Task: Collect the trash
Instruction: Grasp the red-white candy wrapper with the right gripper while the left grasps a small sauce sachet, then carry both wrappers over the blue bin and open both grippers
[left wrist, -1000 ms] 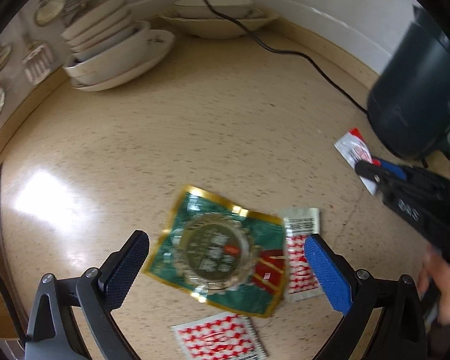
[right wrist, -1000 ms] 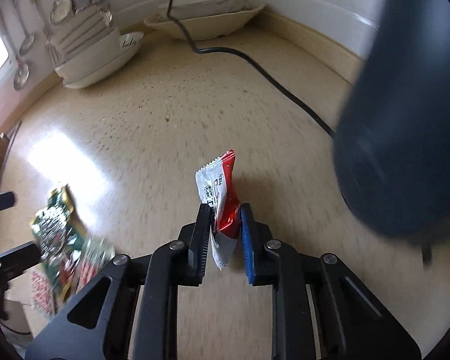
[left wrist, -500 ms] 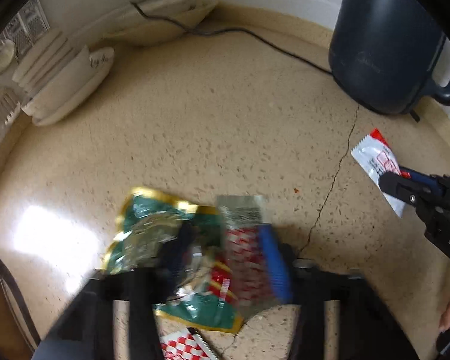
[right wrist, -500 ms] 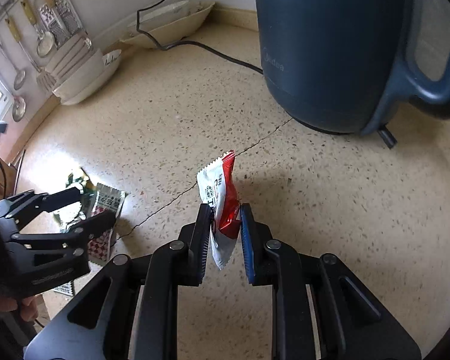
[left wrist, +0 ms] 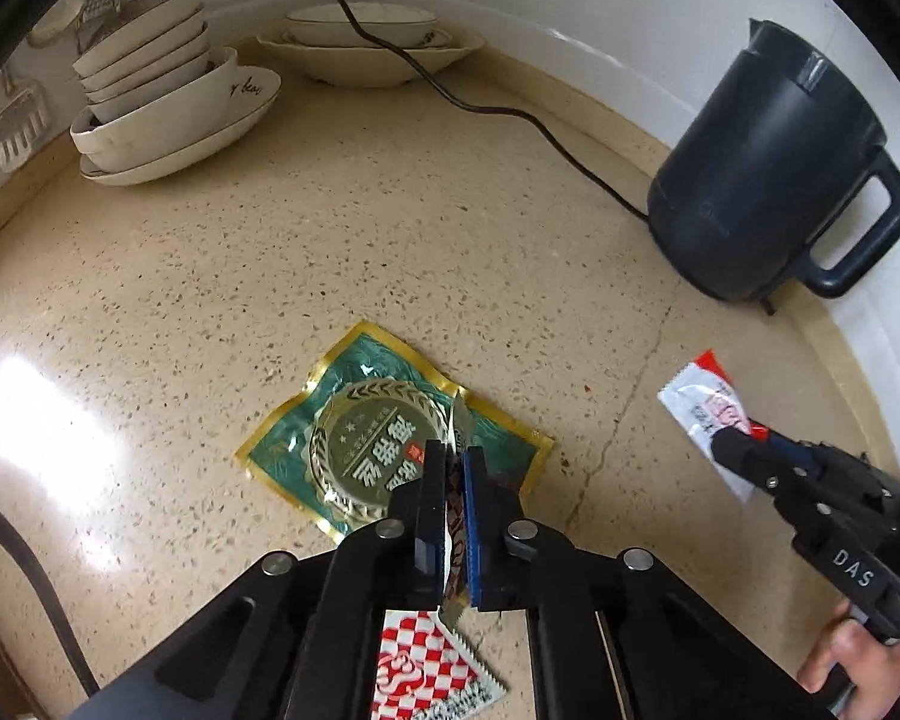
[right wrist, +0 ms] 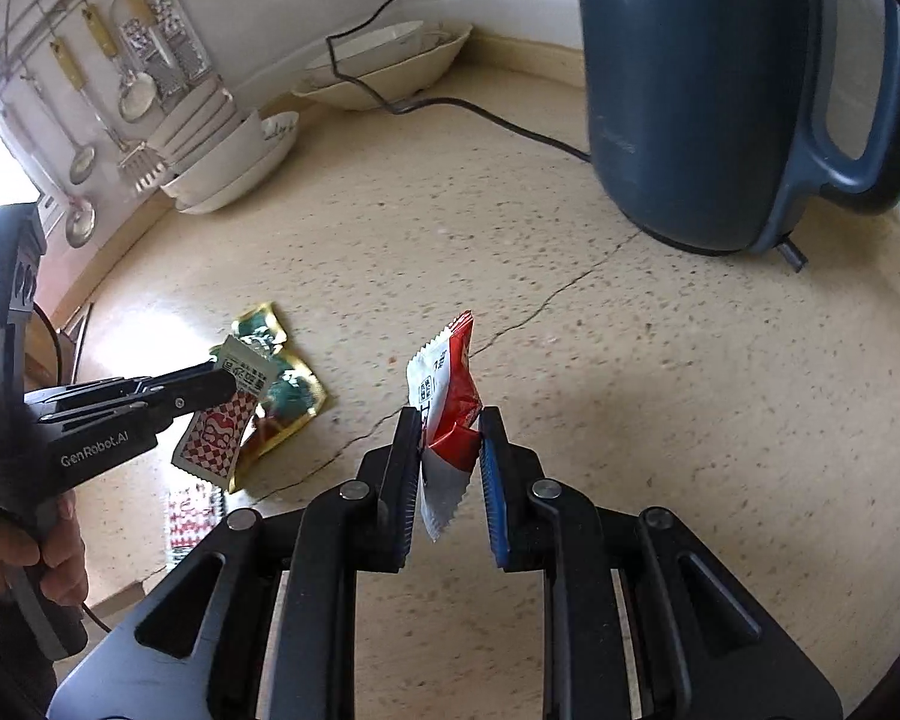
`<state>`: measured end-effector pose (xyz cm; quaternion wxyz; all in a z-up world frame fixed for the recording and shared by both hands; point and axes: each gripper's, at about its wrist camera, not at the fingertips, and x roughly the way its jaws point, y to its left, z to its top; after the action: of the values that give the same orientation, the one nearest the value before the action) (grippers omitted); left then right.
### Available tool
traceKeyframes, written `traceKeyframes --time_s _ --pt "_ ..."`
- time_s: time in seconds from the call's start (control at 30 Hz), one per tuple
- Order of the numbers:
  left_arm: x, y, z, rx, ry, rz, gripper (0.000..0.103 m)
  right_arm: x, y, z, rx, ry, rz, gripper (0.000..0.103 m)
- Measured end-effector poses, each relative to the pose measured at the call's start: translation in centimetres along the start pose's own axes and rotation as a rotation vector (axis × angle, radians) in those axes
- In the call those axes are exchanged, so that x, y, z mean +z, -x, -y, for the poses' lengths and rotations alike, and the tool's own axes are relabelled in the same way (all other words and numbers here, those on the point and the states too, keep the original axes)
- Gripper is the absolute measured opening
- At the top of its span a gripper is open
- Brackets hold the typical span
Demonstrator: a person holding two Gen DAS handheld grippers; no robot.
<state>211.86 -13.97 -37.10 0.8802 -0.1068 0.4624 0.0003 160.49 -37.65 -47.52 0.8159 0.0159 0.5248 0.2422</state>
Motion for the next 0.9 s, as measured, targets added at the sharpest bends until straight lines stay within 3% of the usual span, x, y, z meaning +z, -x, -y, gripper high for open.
traceKeyframes --time_s 0.17,0.5,0.73,0.9 --pt "-0.6 2.0 -1.2 -0.057 0.038 -0.005 0.0 -0.3 -0.1 -1.2 0.042 0.006 -0.01 0.018" --pt "-3.4 9.3 -2.1 -0.106 0.036 0.067 0.0 -0.6 1.6 -6.1 0.105 0.063 0.007 0.018" --pt "-9.5 15.9 -3.6 -0.158 -0.009 0.117 0.0 -3.7 4.5 -12.0 0.096 0.111 0.036 0.018" --pt "-15.5 20.9 -5.2 -0.19 -0.068 0.176 0.0 -8.7 7.2 -16.6 0.074 0.106 0.059 0.018"
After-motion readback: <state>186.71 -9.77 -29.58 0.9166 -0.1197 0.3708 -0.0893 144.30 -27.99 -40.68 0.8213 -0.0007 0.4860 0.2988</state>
